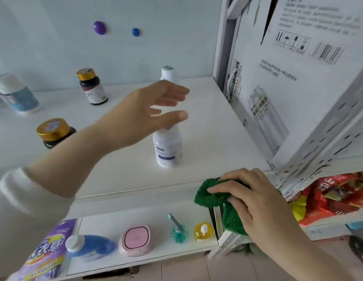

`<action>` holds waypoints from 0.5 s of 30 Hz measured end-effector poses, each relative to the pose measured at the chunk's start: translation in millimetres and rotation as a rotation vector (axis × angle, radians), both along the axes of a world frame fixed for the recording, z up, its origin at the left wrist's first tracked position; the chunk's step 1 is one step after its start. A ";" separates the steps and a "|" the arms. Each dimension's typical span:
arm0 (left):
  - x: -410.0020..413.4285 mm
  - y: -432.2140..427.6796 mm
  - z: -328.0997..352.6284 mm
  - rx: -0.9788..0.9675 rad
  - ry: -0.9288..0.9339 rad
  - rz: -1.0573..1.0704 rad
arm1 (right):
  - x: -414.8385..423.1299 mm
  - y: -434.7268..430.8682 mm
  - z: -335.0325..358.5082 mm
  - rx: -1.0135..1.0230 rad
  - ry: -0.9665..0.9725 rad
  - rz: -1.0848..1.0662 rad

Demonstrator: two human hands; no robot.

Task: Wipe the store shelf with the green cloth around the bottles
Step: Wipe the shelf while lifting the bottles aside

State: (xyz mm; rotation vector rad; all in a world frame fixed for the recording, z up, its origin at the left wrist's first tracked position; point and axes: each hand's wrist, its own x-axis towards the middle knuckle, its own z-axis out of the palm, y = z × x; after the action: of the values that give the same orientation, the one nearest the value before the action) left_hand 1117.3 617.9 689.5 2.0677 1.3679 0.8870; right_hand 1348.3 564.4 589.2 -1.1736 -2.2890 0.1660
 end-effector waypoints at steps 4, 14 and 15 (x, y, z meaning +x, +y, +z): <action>-0.8 -20.0 -30.3 -0.068 -0.031 0.110 | 3.1 -4.4 -9.2 -0.238 0.146 0.006; 35.6 -15.8 -49.4 0.053 -0.186 0.413 | 13.6 -17.4 -7.3 -0.429 0.429 -0.011; 37.1 -15.5 -49.9 0.054 -0.181 0.419 | 13.6 -17.3 -5.3 -0.449 0.455 -0.016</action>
State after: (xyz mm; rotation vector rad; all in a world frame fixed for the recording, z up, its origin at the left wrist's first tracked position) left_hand 1154.4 602.3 639.6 1.7127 1.7204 1.2598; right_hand 1361.9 547.1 583.8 -1.2108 -1.8844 0.8838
